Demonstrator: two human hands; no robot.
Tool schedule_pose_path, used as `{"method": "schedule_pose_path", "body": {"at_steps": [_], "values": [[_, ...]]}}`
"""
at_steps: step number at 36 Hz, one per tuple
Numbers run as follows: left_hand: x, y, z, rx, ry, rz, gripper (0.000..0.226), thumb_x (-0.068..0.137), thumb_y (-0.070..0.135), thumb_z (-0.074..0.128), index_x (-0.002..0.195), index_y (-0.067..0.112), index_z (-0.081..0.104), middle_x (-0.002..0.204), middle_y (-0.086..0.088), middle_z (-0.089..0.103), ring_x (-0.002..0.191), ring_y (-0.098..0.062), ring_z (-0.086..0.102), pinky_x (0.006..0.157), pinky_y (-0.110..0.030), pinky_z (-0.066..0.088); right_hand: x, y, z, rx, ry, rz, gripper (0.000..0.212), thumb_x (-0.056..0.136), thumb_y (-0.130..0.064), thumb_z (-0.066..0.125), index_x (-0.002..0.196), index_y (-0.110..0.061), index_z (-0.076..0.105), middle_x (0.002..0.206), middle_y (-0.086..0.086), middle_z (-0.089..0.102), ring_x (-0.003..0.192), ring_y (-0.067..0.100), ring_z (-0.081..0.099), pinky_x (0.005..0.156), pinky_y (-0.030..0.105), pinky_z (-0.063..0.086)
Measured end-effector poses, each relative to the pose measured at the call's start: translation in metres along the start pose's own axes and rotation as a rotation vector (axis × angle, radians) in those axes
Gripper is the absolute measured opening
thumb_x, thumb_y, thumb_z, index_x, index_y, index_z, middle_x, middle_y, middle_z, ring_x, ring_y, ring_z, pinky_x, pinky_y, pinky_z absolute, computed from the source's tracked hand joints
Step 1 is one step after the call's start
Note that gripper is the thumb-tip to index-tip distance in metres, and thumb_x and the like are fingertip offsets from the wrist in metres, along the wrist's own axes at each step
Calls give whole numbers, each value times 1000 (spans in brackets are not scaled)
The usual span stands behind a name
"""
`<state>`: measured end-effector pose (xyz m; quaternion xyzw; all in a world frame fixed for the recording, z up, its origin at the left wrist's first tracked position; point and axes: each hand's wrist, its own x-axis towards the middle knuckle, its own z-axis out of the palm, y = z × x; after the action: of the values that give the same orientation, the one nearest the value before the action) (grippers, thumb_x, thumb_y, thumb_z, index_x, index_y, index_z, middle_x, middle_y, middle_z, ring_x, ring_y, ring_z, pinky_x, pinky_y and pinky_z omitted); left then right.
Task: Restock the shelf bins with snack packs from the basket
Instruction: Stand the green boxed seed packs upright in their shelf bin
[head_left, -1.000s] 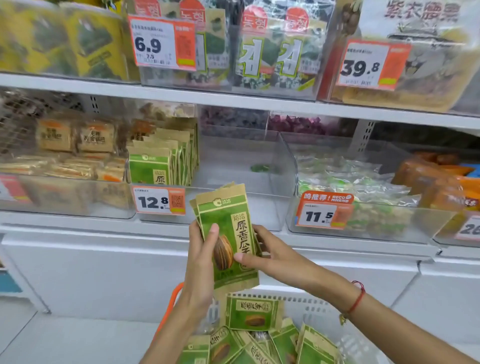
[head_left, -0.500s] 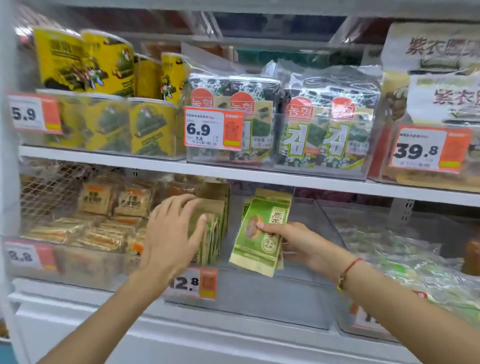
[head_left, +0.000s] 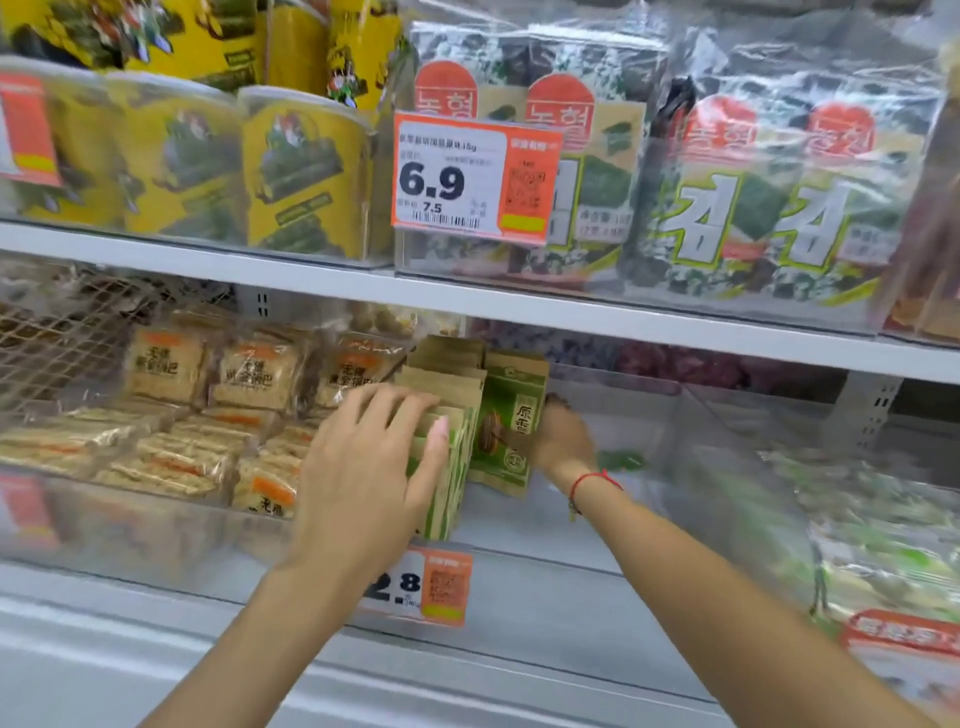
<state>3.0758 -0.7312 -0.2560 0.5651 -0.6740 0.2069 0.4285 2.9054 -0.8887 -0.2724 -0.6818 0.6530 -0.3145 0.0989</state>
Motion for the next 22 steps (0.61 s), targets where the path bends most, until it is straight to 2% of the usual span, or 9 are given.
{"method": "schedule_pose_path", "body": {"at_steps": [3, 7, 10, 14, 18, 22], "values": [[0, 0, 1, 6, 11, 9, 42, 97, 39, 31, 106, 17, 65, 105, 4, 63, 105, -16, 51, 81, -33, 45, -3, 1, 2, -35, 71, -32, 66, 79, -56, 67, 120, -8, 47, 114, 12, 57, 98, 33, 60, 66, 31, 41], [-1, 1, 2, -16, 41, 4, 41, 97, 38, 32, 106, 16, 65, 106, 4, 64, 105, -16, 51, 78, -31, 47, -3, -2, 2, 69, -6, 7, 61, 78, -40, 74, 120, -7, 44, 114, 15, 61, 101, 36, 60, 74, 38, 49], [-1, 2, 2, -23, 46, -6, 41, 96, 38, 32, 105, 16, 65, 105, 4, 63, 106, -15, 51, 74, -30, 48, -7, -4, 2, 55, -30, 28, 61, 77, -28, 78, 119, -5, 40, 117, 17, 60, 105, 37, 59, 77, 38, 47], [-1, 3, 2, -27, 40, -14, 41, 96, 39, 32, 106, 17, 64, 106, 5, 63, 107, -16, 50, 74, -30, 49, -10, -7, 1, 16, 8, 29, 57, 79, -23, 76, 119, -3, 40, 118, 18, 57, 107, 39, 58, 76, 38, 45], [-1, 3, 2, -13, 46, -14, 41, 96, 40, 32, 106, 17, 64, 105, 5, 63, 106, -15, 51, 74, -28, 47, -8, -4, -2, -40, 70, 10, 39, 87, -14, 66, 115, -2, 41, 114, 19, 60, 103, 37, 59, 69, 34, 41], [-1, 4, 2, -13, 50, -14, 40, 96, 39, 32, 105, 17, 64, 105, 5, 63, 106, -15, 50, 73, -27, 47, -4, -1, 0, 34, -5, 35, 41, 87, -20, 67, 114, -3, 40, 113, 18, 61, 104, 37, 59, 74, 36, 44]]}}
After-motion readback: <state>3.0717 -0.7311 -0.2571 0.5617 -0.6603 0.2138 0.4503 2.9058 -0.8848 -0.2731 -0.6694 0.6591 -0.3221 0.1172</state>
